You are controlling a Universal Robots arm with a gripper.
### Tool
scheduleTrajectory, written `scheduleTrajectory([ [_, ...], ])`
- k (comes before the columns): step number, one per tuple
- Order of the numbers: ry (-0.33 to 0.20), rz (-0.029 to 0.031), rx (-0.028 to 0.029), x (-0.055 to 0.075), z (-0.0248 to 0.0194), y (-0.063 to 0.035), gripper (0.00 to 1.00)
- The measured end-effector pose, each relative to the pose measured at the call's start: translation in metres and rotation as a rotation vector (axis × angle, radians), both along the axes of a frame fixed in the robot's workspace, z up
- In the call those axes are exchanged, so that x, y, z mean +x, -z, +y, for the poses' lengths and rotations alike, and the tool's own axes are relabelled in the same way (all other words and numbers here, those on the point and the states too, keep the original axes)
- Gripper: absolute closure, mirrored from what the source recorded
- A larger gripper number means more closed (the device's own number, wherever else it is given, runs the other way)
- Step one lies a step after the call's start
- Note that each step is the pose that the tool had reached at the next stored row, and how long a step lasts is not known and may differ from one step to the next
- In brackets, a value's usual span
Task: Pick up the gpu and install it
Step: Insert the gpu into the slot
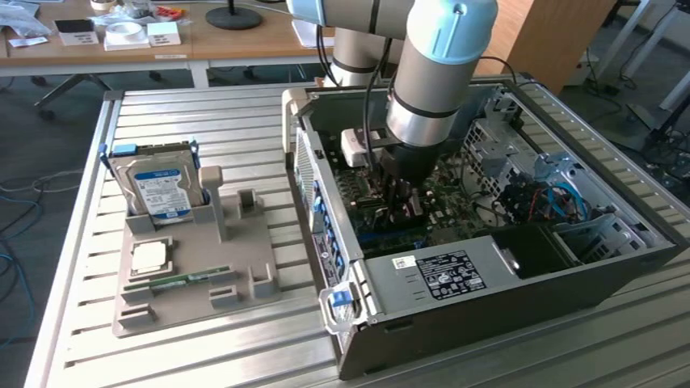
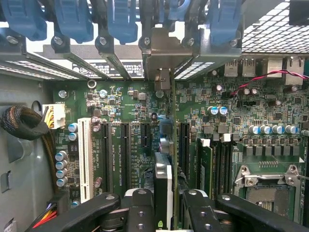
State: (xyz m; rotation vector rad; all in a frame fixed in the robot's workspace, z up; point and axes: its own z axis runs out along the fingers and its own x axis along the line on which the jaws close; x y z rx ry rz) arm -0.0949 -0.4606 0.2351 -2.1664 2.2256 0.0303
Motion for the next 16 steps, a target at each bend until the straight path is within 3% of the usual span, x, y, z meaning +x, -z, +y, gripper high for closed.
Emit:
scheduleTrajectory([
  [16, 0.000, -0.0005, -0.0001, 0.0000, 0.0000, 0.0018, 0.73],
])
